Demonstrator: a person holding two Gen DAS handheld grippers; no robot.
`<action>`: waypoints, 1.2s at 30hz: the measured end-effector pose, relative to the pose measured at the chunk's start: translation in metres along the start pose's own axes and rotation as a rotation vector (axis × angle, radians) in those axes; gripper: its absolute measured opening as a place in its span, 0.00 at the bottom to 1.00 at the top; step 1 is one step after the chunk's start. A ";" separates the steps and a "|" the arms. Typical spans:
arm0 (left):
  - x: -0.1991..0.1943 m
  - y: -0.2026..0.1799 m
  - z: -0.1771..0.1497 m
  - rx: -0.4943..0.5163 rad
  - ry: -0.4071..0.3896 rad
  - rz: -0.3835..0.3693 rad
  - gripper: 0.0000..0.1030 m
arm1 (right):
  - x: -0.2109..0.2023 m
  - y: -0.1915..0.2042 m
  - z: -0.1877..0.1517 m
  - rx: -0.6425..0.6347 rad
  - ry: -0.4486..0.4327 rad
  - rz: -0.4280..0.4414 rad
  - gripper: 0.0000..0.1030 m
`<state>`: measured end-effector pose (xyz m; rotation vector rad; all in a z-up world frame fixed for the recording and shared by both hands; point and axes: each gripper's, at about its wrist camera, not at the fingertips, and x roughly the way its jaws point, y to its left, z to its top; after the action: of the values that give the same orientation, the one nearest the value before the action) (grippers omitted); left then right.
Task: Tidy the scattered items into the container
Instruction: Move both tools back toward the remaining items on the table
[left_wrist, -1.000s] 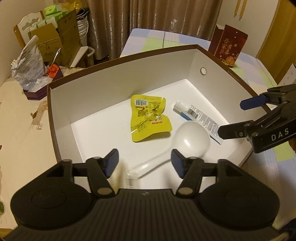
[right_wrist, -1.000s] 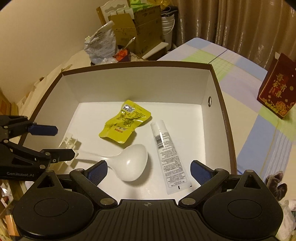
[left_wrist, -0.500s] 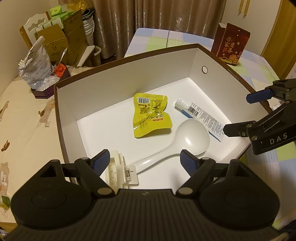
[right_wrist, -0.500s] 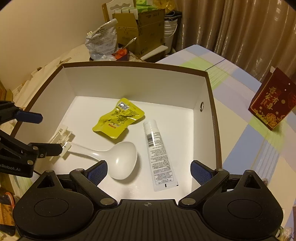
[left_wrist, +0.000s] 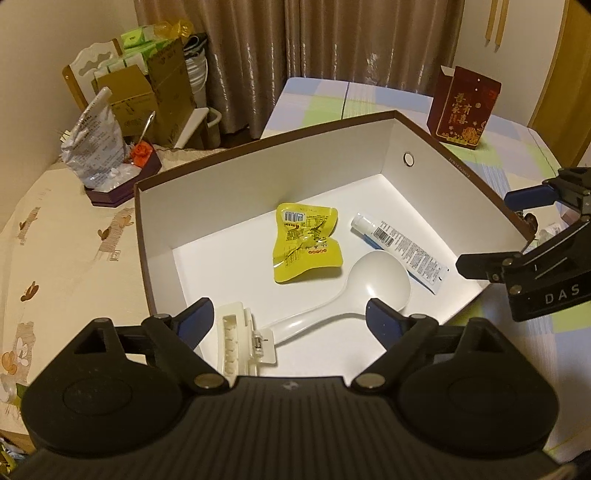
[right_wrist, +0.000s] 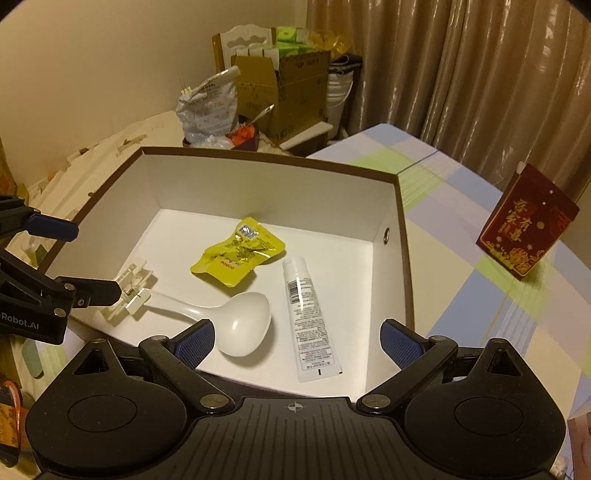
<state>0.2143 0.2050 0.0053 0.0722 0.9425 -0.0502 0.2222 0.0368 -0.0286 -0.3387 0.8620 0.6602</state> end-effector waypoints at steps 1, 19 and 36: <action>-0.003 -0.002 -0.001 -0.002 -0.003 0.004 0.85 | -0.003 0.000 -0.002 0.001 -0.007 -0.001 0.98; -0.060 -0.056 -0.038 -0.038 -0.047 0.072 0.88 | -0.075 -0.017 -0.065 0.003 -0.078 0.011 0.98; -0.081 -0.144 -0.068 -0.012 -0.031 0.043 0.89 | -0.132 -0.063 -0.145 0.073 -0.080 -0.009 0.98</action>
<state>0.1010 0.0682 0.0248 0.0801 0.9098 -0.0061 0.1161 -0.1390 -0.0135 -0.2488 0.8051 0.6283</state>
